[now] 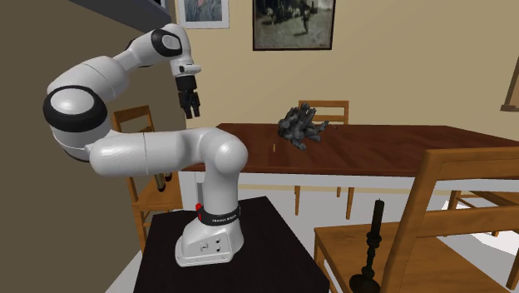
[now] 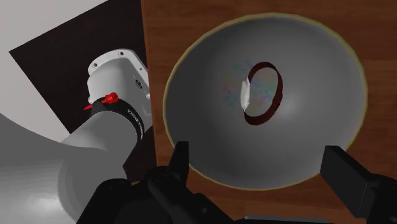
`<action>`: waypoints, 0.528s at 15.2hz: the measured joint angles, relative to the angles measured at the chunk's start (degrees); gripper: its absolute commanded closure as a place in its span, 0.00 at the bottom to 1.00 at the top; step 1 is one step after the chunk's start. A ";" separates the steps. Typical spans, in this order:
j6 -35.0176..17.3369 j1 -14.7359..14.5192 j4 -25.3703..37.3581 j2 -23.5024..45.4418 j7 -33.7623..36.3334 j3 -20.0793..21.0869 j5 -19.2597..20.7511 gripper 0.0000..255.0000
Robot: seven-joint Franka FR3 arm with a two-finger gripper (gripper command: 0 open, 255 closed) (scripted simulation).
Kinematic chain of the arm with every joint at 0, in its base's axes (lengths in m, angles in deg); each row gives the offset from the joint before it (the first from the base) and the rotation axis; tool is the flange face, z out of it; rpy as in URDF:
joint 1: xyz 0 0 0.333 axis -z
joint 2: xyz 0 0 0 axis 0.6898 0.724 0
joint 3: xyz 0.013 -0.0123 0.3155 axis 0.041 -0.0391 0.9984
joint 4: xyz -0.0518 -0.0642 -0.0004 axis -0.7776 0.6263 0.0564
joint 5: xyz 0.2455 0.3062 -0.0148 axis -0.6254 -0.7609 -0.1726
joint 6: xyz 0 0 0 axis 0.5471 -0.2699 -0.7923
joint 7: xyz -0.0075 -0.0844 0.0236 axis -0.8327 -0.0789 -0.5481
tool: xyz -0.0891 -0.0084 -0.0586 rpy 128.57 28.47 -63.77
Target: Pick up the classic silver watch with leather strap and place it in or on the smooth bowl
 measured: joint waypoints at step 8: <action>2.21 1.44 5.62 3.42 0.75 -2.10 1.99 0.00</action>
